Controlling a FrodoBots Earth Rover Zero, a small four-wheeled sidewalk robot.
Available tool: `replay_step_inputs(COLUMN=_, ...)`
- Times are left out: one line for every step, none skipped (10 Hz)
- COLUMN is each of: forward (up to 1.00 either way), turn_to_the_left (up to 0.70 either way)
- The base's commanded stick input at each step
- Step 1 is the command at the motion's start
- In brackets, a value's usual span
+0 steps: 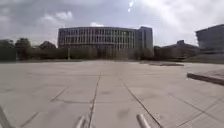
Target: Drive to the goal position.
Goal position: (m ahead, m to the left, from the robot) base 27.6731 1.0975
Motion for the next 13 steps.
replay_step_inputs(forward=1.0, turn_to_the_left=0.0)
replay_step_inputs(forward=1.0, turn_to_the_left=0.0)
replay_step_inputs(forward=1.0, turn_to_the_left=0.0)
replay_step_inputs(forward=1.0, turn_to_the_left=0.0)
replay_step_inputs(forward=1.0, turn_to_the_left=0.0)
replay_step_inputs(forward=1.0, turn_to_the_left=0.0)
replay_step_inputs(forward=1.0, turn_to_the_left=0.0)
replay_step_inputs(forward=1.0, turn_to_the_left=0.0)
replay_step_inputs(forward=1.0, turn_to_the_left=0.0)
replay_step_inputs(forward=1.0, turn_to_the_left=0.0)
replay_step_inputs(forward=1.0, turn_to_the_left=0.0)
replay_step_inputs(forward=1.0, turn_to_the_left=0.0)
replay_step_inputs(forward=1.0, turn_to_the_left=0.0)
